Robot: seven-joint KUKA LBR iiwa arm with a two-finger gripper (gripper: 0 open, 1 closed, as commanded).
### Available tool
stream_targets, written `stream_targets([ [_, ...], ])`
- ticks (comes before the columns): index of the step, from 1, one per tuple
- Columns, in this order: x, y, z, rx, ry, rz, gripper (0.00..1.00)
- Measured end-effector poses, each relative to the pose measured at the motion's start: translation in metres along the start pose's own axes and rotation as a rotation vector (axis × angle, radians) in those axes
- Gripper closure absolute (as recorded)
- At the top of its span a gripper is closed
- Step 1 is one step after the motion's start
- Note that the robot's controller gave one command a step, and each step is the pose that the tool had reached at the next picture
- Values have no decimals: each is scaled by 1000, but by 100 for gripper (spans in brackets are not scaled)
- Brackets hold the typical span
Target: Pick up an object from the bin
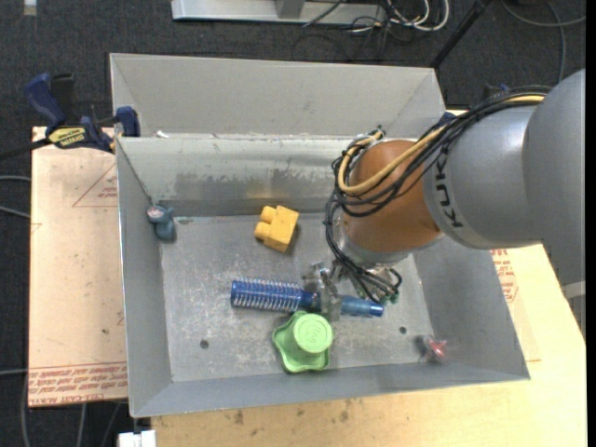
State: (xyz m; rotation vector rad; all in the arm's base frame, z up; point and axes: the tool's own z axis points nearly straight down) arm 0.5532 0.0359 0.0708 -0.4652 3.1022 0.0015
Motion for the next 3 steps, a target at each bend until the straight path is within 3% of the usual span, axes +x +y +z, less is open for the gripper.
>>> stream_targets([
  [1,-10,-8,0,-2,3,-13,100],
  [3,-41,-26,-160,3,-6,-37,100],
])
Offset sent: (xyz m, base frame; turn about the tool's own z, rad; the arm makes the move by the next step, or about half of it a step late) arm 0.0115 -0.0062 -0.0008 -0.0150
